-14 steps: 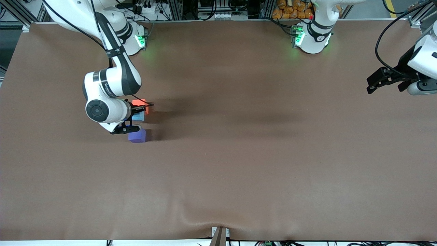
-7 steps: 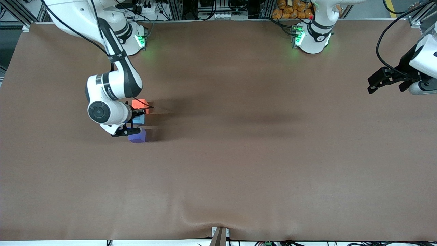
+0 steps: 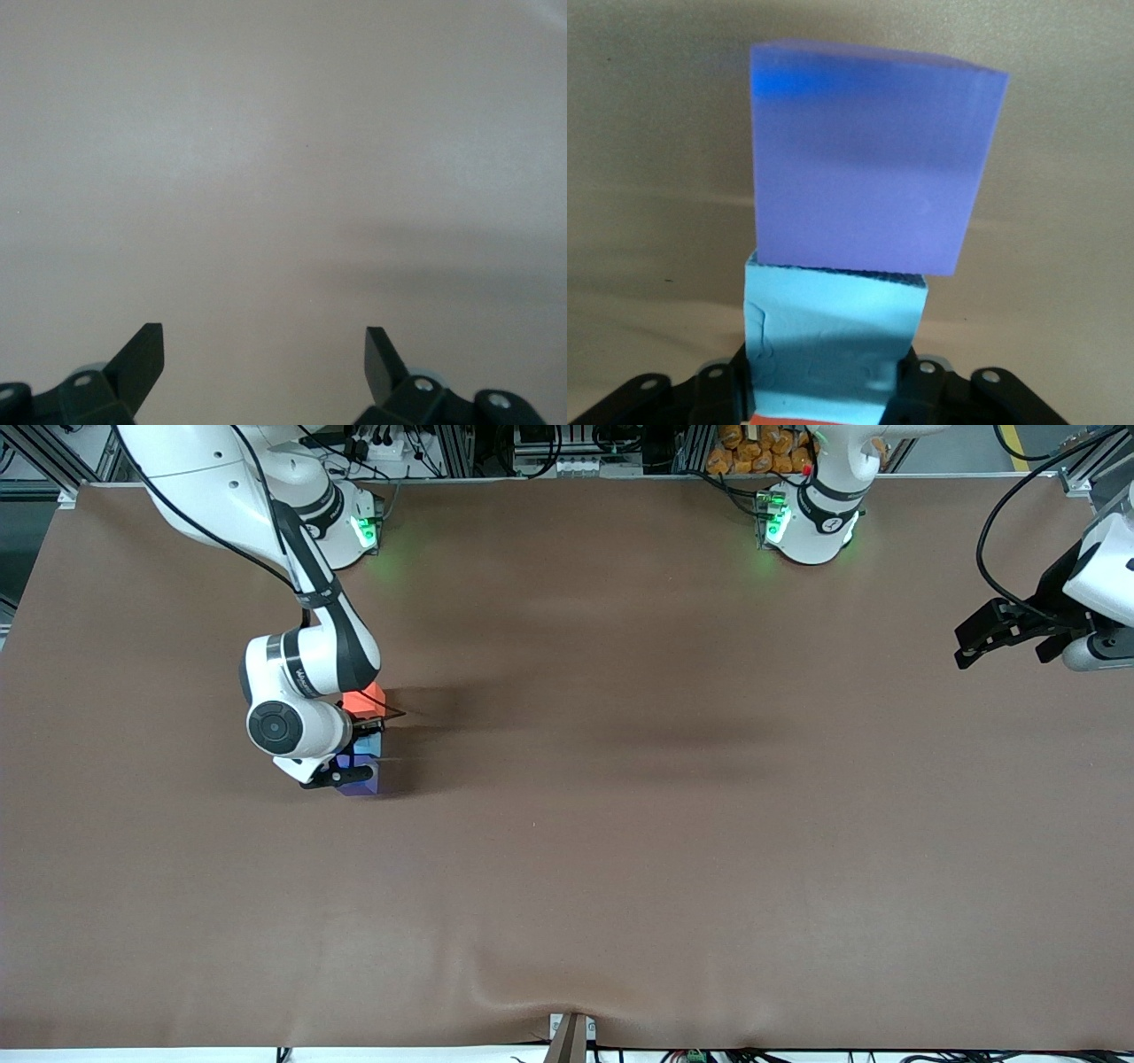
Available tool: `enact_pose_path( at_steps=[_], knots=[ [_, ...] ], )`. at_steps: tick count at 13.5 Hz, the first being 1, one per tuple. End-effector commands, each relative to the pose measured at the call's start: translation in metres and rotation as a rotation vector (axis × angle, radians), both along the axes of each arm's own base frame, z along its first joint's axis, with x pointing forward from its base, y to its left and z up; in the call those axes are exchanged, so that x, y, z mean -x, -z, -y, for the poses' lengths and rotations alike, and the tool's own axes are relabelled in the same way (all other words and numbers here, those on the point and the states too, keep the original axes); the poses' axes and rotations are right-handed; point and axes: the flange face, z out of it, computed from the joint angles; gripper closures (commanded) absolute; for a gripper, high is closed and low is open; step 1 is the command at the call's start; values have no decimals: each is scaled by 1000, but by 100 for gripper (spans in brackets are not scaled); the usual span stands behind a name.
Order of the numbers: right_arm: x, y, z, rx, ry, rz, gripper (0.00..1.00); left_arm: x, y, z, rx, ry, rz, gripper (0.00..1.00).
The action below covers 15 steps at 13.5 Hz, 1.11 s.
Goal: Place blue block between orange and purple blocks
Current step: 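Lower the blue block and open the right gripper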
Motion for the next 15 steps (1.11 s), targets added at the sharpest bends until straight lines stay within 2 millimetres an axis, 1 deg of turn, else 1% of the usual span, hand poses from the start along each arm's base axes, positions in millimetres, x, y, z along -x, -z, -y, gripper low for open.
enact_pose_path(
  at_steps=[1, 2, 3, 4, 5, 6, 8, 9, 10, 11, 12, 14, 15],
  knots=[
    [-1, 0, 3, -7, -15, 2, 0, -5, -3, 9, 7, 30, 32, 0],
    [-1, -5, 3, -8, -14, 2, 0, -6, 0, 11, 10, 32, 26, 0],
    [-1, -9, 3, -7, -15, -9, 0, -7, 2, 8, 10, 27, 21, 0],
    [-3, -19, 2, -10, -15, -10, 0, -8, 4, 6, 11, 24, 18, 0],
    [-8, -38, 0, -18, -15, 7, 0, -10, 6, 6, 12, 26, 17, 0],
    [-16, -60, 7, -26, 1, 24, 0, -11, 6, 7, 12, 27, 23, 0],
    [-32, -113, 28, -42, 43, 44, 0, -10, 6, 7, 12, 27, 24, 0],
    [-41, -140, 43, -50, 70, 67, 0, -10, 6, 6, 12, 27, 23, 0],
    [-48, -169, 62, -59, 101, 97, 0, -10, 5, 5, 12, 29, 23, 0],
    [-51, -192, 86, -69, 131, 129, 0, -10, 4, 4, 12, 26, 26, 0],
    [-50, -216, 116, -88, 134, 165, 0, -12, 5, 3, 14, 24, 29, 0],
    [-40, -255, 166, -120, 118, 219, 0, -15, 4, 5, 17, 28, 51, 0],
    [-31, -282, 179, -123, 137, 253, 0, -17, 6, 5, 18, 28, 51, 0]
  ],
)
